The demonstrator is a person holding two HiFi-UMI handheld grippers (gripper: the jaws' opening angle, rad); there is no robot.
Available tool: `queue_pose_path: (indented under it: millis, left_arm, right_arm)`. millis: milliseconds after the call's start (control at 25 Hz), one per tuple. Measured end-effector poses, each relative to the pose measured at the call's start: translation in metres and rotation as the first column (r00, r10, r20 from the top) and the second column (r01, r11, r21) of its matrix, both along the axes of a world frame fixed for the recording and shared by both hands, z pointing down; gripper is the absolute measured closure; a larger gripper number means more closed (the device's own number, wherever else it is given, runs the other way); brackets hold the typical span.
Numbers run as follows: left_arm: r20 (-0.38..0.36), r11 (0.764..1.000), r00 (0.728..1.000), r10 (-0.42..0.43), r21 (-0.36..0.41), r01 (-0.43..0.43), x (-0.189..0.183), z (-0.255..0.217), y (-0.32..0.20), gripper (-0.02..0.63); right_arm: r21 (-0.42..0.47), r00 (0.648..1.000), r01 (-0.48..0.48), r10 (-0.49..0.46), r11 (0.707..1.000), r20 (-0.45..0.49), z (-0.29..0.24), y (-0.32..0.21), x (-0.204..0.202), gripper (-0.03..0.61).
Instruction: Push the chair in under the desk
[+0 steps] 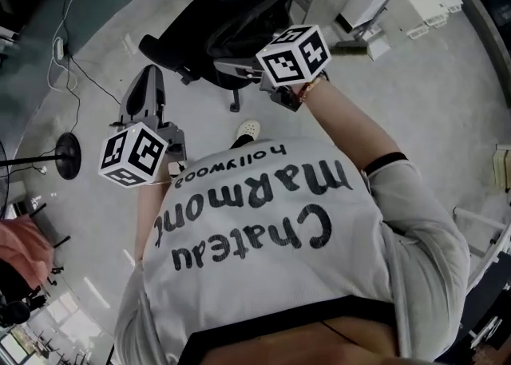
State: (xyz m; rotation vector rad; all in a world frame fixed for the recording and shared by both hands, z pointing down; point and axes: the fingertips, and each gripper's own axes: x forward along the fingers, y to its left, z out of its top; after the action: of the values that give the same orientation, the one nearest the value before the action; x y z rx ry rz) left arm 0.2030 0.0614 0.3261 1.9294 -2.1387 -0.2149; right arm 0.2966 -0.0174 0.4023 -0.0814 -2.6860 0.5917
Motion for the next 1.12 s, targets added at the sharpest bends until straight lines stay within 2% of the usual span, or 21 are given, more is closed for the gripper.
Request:
queue_pose_path:
  millis: [120,240,360,440,600,720,840,960,1040,1120]
  left_arm:
    - [0.006,0.999,0.999,-0.037,0.004,0.037,-0.005,0.0,0.014,0.591]
    - [0.02,0.998,0.998,-0.059,-0.001,0.059,-0.013,-0.003,0.027,0.591]
    - [0.004,0.996,0.996,-0.087,-0.011,0.087,-0.028,-0.007,0.035,0.591]
    - [-0.013,0.997,0.997,-0.07,-0.024,0.07,-0.029,-0.008,0.034,0.591]
    - [-0.003,0.997,0.999,0.042,-0.057,-0.042,-0.015,-0.012,0.023,0.591]
    - [0.063,0.988,0.991,0.122,-0.099,-0.115,-0.007,-0.018,0.012,0.591]
    - [0.144,0.977,0.97,0.195,-0.121,-0.178,-0.006,-0.024,-0.004,0.589]
    - [0.198,0.959,0.941,0.275,-0.124,-0.254,-0.006,-0.03,-0.019,0.562]
    - [0.242,0.936,0.906,0.348,-0.144,-0.321,0.0,-0.033,-0.031,0.464]
    - [0.285,0.909,0.864,0.414,-0.182,-0.375,0.001,-0.033,-0.041,0.436]
  right_arm:
    - [0.002,0.997,0.08,-0.08,0.997,0.016,0.003,0.024,-0.026,0.302]
    - [0.003,0.989,0.145,-0.145,0.989,0.022,0.011,0.044,-0.057,0.293]
    - [0.027,0.98,0.195,-0.196,0.98,0.022,0.013,0.05,-0.08,0.258]
    - [-0.002,0.974,0.218,-0.217,0.976,0.06,0.006,0.049,-0.077,0.256]
    - [-0.055,0.972,0.226,-0.221,0.973,0.085,0.004,0.035,-0.038,0.256]
    - [-0.023,0.983,0.165,-0.162,0.986,0.081,0.001,0.01,0.002,0.256]
    - [0.057,0.994,0.009,-0.015,0.998,0.108,-0.015,-0.038,0.047,0.256]
    - [0.14,0.98,-0.147,0.126,0.979,0.152,-0.039,-0.093,0.091,0.268]
    - [0.201,0.973,-0.204,0.175,0.958,0.152,-0.056,-0.126,0.119,0.31]
    - [0.289,0.97,-0.238,0.213,0.927,0.114,-0.068,-0.154,0.137,0.302]
